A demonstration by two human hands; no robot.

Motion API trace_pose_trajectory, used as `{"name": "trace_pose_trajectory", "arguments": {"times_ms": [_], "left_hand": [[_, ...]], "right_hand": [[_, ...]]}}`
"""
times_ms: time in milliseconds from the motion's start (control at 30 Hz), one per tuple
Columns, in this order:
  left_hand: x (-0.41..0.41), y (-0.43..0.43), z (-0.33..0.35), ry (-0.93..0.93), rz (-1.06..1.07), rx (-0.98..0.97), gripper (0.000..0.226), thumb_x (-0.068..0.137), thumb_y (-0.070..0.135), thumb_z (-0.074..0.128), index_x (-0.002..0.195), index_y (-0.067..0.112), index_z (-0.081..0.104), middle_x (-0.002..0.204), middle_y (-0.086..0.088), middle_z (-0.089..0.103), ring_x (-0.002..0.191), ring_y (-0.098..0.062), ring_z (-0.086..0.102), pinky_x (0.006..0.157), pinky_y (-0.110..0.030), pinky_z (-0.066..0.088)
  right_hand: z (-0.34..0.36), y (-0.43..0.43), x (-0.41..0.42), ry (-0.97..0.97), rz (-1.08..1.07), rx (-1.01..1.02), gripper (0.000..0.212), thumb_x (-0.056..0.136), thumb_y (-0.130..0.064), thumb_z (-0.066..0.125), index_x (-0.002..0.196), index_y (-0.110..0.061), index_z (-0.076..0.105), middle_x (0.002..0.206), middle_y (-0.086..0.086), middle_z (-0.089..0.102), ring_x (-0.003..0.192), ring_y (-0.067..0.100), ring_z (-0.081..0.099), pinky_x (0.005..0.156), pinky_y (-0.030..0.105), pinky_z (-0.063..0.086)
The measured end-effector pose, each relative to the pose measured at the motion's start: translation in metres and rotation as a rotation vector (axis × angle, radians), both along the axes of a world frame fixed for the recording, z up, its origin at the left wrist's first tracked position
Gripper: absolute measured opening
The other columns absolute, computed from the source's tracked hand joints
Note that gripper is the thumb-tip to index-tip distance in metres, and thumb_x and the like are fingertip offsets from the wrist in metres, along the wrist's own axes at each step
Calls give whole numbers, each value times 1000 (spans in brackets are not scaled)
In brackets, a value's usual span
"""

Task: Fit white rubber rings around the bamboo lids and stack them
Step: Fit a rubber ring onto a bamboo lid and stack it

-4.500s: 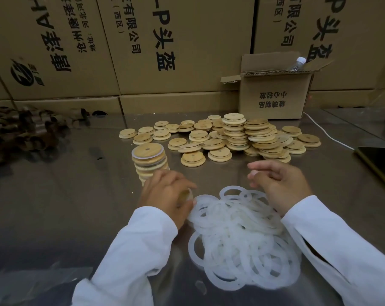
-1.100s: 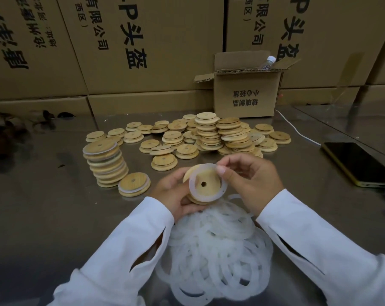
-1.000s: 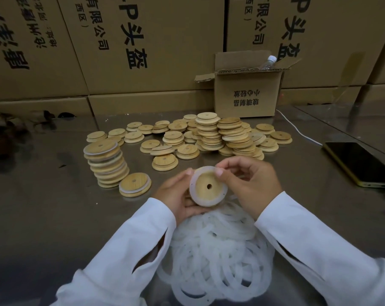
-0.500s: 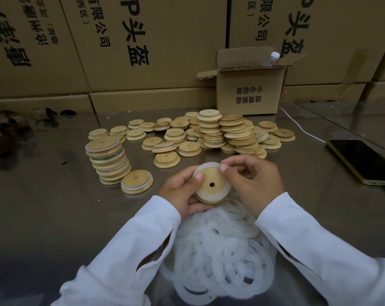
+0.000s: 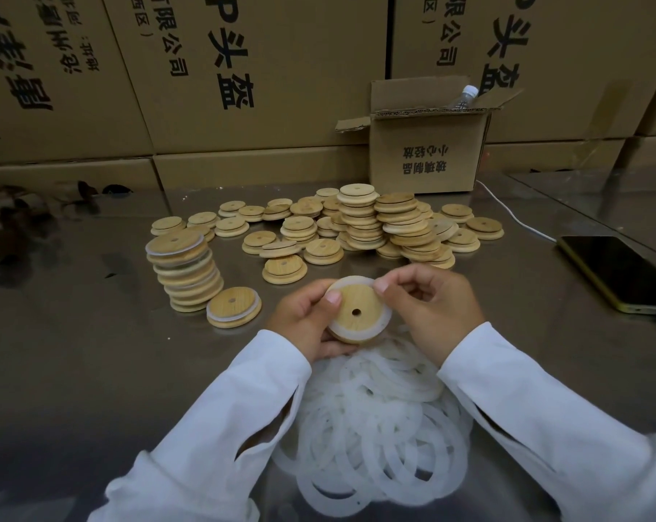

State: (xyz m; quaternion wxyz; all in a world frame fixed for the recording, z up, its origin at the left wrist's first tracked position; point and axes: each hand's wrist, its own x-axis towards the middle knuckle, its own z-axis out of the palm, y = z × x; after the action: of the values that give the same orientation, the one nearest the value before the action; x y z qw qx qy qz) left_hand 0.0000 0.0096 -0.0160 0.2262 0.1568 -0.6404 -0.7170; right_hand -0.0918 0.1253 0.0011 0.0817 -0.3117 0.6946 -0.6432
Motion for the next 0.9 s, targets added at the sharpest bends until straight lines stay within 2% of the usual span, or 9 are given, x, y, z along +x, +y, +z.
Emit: {"name": "trace_pose_trajectory", "arguments": {"times_ms": [67,200,300,500,633,800,900], "left_hand": [[0,0,1,1,10,17,23,96,15,41,94,21,63,99,-16,63,84,-29,67,62,-32,59],[1,0,2,17,-6,74,24,96,16,41,93,21,65,93,-13,66,77,-24,69,59,-31,58],[0,0,4,41,-9,91,26,96,15,40,93,20,65,92,-11,67,75,-23,70,58,-30,57],[1,-2,6,68,-1,53,25,97,13,38,98,16,63,99,-15,66,88,-30,68,71,-39,59],[2,-1,8,94,-8,114,25,96,14,39,96,16,64,94,-13,66,78,-24,70,61,-32,58],[0,4,4,118,-30,111,22,92,19,43,101,17,63,99,-12,68,90,-26,68,72,-37,58],[-3,8,4,140,-16,108,20,92,17,44,99,17,63,97,-10,68,91,-25,67,70,-35,59]], "right_hand": [[0,0,0,13,1,7,13,81,-13,68,70,-20,66,69,-6,62,69,8,55,69,25,50],[2,0,0,18,0,-13,15,81,-13,68,69,-21,66,69,-6,63,67,6,56,66,14,48],[5,1,-2,34,9,-21,15,80,-12,69,68,-21,66,68,-5,64,67,7,57,66,14,48],[9,4,-2,61,61,-18,17,79,-9,68,66,-21,65,65,-8,65,58,-3,57,59,7,45],[9,2,1,65,76,-69,16,79,-7,68,68,-18,65,66,-6,65,57,-3,56,59,7,45],[7,3,0,35,9,-142,15,75,-8,71,67,-20,67,63,-11,66,59,-3,58,59,7,46],[4,2,2,72,-37,-128,11,76,-12,72,73,-20,65,70,-7,65,62,-1,56,61,9,47]]}}
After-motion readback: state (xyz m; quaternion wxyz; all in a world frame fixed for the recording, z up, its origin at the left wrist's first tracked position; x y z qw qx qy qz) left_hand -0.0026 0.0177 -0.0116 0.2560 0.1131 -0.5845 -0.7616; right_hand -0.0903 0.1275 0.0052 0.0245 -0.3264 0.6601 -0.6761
